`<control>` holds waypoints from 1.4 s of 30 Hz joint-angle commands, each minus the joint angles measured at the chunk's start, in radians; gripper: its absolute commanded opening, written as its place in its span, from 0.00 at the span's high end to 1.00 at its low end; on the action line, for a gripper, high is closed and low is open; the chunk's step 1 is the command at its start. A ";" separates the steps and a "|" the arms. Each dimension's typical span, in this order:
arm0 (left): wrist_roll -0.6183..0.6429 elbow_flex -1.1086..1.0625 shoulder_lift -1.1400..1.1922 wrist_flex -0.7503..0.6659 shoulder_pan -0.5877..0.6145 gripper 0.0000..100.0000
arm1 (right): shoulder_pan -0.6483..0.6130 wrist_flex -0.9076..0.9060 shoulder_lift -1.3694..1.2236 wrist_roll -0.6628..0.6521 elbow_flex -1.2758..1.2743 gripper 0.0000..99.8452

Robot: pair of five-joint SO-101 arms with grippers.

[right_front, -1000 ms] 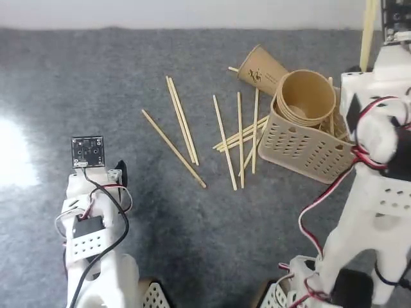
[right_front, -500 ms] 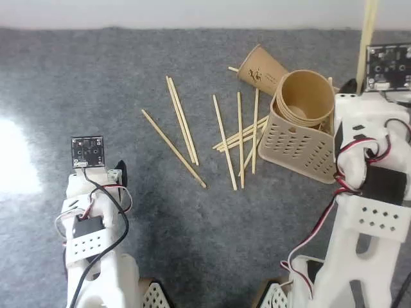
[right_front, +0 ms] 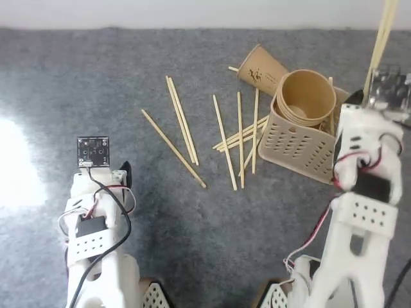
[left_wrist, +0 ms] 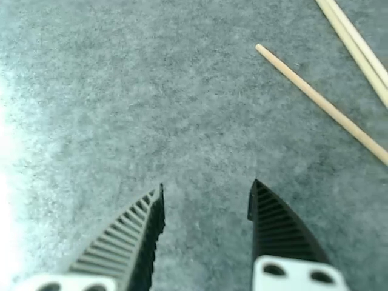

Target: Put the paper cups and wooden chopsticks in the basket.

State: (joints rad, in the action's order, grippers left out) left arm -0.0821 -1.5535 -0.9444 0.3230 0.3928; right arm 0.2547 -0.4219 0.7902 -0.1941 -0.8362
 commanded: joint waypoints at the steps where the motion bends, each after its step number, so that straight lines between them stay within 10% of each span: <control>1: -0.012 0.007 -0.017 -0.026 -0.006 0.79 | -0.012 0.088 0.131 0.018 -0.103 0.99; 16: -0.012 0.007 -0.017 -0.026 -0.006 0.79 | -0.012 0.099 0.489 0.017 -0.425 0.99; 22: -0.012 0.007 -0.017 -0.026 -0.006 0.79 | -0.012 0.047 0.628 0.009 -0.463 0.80; 42: -0.012 0.007 -0.017 -0.026 -0.006 0.79 | -0.016 -0.143 0.638 0.009 -0.307 0.85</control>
State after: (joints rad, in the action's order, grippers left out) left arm -0.0821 -1.5535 -0.9444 0.3230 0.3928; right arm 0.2424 -0.4664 1.4131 -0.1880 -1.2797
